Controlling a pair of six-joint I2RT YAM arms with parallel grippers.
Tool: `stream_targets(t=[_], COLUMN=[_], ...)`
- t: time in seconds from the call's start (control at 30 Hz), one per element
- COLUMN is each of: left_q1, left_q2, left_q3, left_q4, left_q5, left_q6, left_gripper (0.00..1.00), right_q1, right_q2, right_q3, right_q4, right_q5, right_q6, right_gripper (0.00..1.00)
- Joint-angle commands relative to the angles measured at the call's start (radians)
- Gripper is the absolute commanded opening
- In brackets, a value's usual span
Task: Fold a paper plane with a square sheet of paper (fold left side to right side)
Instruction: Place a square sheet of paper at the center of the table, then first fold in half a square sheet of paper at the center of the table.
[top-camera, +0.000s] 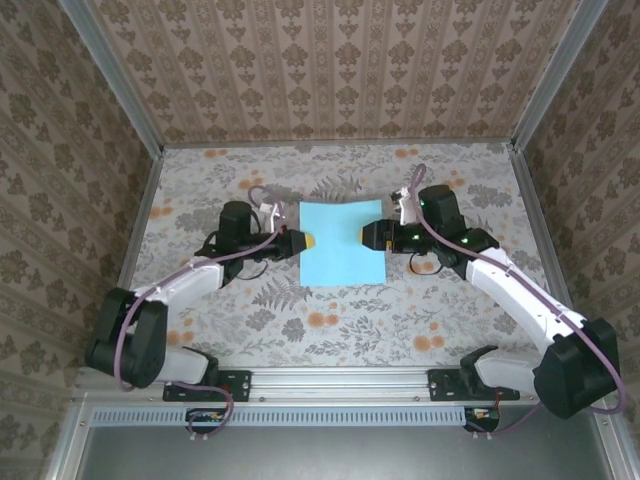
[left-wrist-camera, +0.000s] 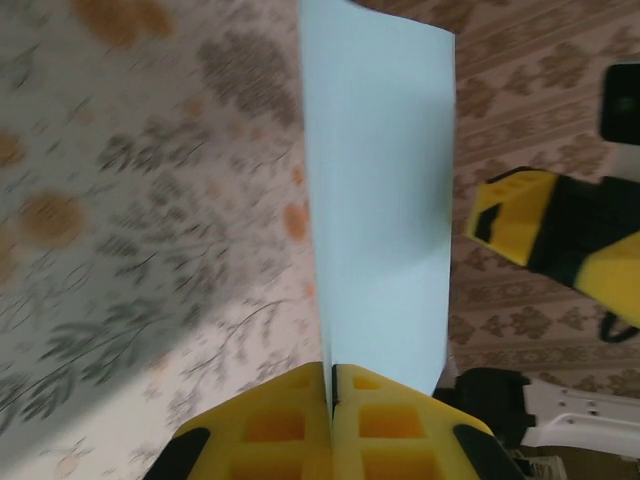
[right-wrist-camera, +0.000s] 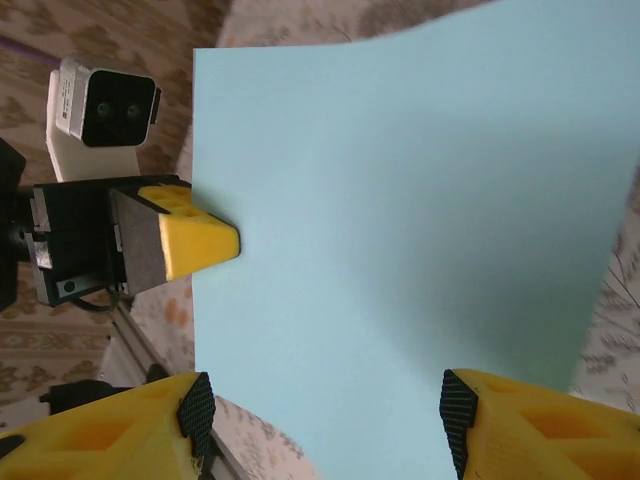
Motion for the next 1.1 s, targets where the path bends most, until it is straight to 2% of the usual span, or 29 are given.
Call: stream_targets(t=[0.0, 0.1, 0.23, 0.37, 0.57, 0.7, 0.87, 0.97, 1.07], left_q1=[0.012, 0.021, 0.033, 0.040, 0.047, 0.049, 0.049, 0.048, 0.045], left_q2=[0.070, 0.148, 0.222, 0.234, 0.232, 0.227, 0.212, 0.200, 0.183], left_q3=[-0.016, -0.015, -0.009, 0.006, 0.030, 0.041, 0.047, 0.050, 0.053], left_q4=[-0.051, -0.083, -0.111, -0.172, -0.252, -0.279, -0.292, -0.298, -0.296], left_q5=[-0.022, -0.041, -0.050, -0.077, -0.096, -0.100, -0.097, -0.094, -0.085], left_q6=[0.088, 0.138, 0.177, 0.216, 0.262, 0.272, 0.272, 0.268, 0.257], left_gripper=[0.00, 0.00, 0.00, 0.00, 0.00, 0.01, 0.03, 0.06, 0.14], right_q1=[0.000, 0.006, 0.027, 0.056, 0.081, 0.095, 0.107, 0.115, 0.119], right_q2=[0.039, 0.078, 0.145, 0.236, 0.369, 0.460, 0.541, 0.560, 0.578], right_q3=[-0.043, -0.081, -0.104, -0.089, -0.048, -0.002, 0.024, 0.032, 0.035], right_q4=[-0.045, -0.004, 0.043, 0.061, 0.118, 0.111, 0.106, 0.083, 0.061], right_q5=[0.039, 0.038, 0.041, 0.076, 0.140, 0.186, 0.202, 0.226, 0.234], right_q6=[-0.006, 0.024, 0.055, 0.074, 0.111, 0.115, 0.116, 0.111, 0.100], right_gripper=[0.64, 0.59, 0.45, 0.29, 0.14, 0.08, 0.07, 0.07, 0.07])
